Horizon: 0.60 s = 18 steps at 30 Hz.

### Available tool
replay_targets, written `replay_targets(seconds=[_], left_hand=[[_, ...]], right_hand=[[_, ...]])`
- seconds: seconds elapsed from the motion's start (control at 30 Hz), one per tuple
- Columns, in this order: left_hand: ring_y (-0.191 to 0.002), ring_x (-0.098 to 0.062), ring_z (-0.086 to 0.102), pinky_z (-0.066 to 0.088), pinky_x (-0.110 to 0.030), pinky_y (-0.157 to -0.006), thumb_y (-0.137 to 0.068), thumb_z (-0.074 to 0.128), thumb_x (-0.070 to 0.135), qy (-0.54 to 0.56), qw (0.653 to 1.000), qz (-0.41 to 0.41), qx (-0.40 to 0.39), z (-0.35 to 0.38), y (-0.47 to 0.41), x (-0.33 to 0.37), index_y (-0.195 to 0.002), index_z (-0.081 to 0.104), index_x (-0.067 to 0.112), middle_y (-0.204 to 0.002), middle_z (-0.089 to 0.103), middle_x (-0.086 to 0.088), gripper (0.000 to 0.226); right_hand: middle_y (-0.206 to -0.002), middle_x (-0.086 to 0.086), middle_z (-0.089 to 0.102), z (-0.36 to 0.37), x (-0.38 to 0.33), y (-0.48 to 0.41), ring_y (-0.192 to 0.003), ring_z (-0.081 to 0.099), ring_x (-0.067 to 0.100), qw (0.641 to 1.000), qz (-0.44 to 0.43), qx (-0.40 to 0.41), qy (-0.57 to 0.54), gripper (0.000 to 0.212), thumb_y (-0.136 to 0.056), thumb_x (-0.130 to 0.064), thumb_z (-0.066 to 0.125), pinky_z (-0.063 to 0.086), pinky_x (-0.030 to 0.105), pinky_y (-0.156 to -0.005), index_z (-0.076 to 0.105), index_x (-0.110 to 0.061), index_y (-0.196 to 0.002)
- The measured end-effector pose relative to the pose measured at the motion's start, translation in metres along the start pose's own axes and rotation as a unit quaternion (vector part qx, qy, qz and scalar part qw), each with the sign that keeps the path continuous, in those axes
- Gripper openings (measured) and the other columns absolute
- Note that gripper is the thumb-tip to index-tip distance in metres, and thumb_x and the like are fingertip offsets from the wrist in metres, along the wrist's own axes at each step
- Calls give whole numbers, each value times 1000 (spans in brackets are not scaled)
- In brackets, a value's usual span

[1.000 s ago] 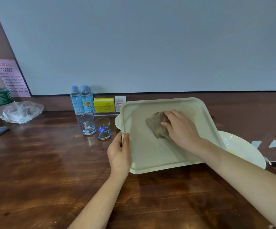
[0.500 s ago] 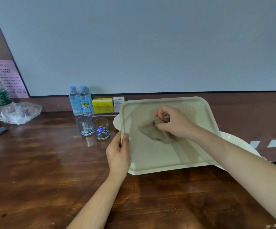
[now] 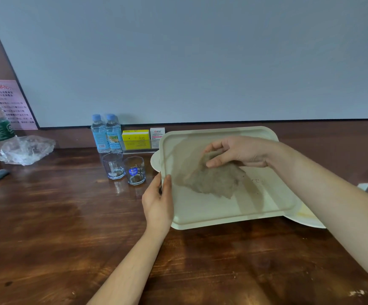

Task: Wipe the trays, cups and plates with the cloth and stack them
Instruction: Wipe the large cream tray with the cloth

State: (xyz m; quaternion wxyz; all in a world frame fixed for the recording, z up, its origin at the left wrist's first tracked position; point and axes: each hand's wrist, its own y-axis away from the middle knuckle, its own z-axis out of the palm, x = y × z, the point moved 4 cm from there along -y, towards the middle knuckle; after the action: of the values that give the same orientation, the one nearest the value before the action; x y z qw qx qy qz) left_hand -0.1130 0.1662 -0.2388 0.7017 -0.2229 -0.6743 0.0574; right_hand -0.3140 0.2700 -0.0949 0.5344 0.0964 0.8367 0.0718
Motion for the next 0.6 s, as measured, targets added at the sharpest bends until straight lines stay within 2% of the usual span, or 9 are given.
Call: replay_targets(seconds=[0.07, 0.1, 0.17, 0.23, 0.3, 0.33, 0.4, 0.47, 0.6], left_hand=[[-71, -21, 49, 47, -56, -67, -103, 53, 51, -4, 1000, -3, 3, -1, 0, 1, -90, 67, 20, -81, 59, -23, 35], [-69, -22, 49, 45, -53, -64, -104, 53, 49, -8, 1000, -2, 6, -2, 0, 2, -87, 65, 22, -79, 58, -21, 34], [-67, -30, 49, 42, -49, -62, -105, 54, 45, -14, 1000, 2, 7, -1, 0, 3, -83, 65, 25, -77, 57, -18, 31], [-68, -36, 49, 42, -49, -62, -106, 55, 42, -8, 1000, -4, 8, 0, 0, 1, -83, 66, 28, -76, 58, -18, 30], [-65, -28, 45, 38, -45, -62, -108, 56, 37, 0, 1000, -9, 11, -1, 0, -2, -77, 63, 31, -72, 54, -16, 33], [-64, -25, 44, 37, -44, -62, -109, 57, 35, 0, 1000, -10, 12, -1, 0, -2, -75, 62, 32, -70, 52, -14, 35], [-64, -23, 43, 36, -43, -62, -110, 57, 34, 0, 1000, -9, 10, -1, 0, -3, -73, 60, 32, -68, 50, -11, 37], [-63, -24, 42, 35, -44, -62, -110, 57, 33, -1, 1000, -7, 10, 0, 2, -2, -71, 57, 31, -66, 48, -10, 39], [-72, -39, 57, 50, -55, -66, -108, 55, 39, -20, 1000, 12, 14, -1, -1, -3, -91, 70, 30, -74, 63, -8, 24]], right_hand=[[-102, -2, 72, -14, 7, -10, -98, 69, 21, 976, -2, 115, 184, 32, -85, -17, 87, 53, 34, -84, 71, -21, -113], [-102, -4, 68, -19, 11, -15, -99, 66, 22, 940, -9, 195, 281, 35, -84, -22, 88, 50, 33, -82, 68, -23, -114], [-112, -1, 63, -15, 17, -14, -101, 63, 25, 848, -60, 324, 415, 44, -85, -30, 86, 50, 38, -81, 59, -19, -118], [-123, 8, 58, -1, 28, -7, -103, 59, 31, 730, -134, 413, 527, 49, -84, -30, 85, 50, 43, -85, 58, -10, -119], [-121, 13, 57, 17, 37, 4, -104, 55, 34, 628, -195, 462, 595, 37, -86, -24, 80, 46, 43, -88, 61, -5, -113], [-116, 13, 59, 25, 44, 6, -101, 54, 32, 617, -213, 463, 600, 27, -89, -19, 78, 45, 41, -85, 63, -6, -107], [-109, 8, 61, 36, 59, 4, -93, 59, 26, 665, -212, 451, 556, 12, -95, -16, 75, 46, 33, -72, 67, -9, -100], [-111, 4, 63, 39, 70, 1, -93, 62, 22, 712, -179, 449, 509, 15, -101, -25, 68, 51, 31, -64, 72, -11, -103], [-131, 5, 65, 48, 74, -11, -117, 60, 27, 726, -174, 437, 502, 29, -102, -24, 65, 60, 40, -82, 71, -12, -128]])
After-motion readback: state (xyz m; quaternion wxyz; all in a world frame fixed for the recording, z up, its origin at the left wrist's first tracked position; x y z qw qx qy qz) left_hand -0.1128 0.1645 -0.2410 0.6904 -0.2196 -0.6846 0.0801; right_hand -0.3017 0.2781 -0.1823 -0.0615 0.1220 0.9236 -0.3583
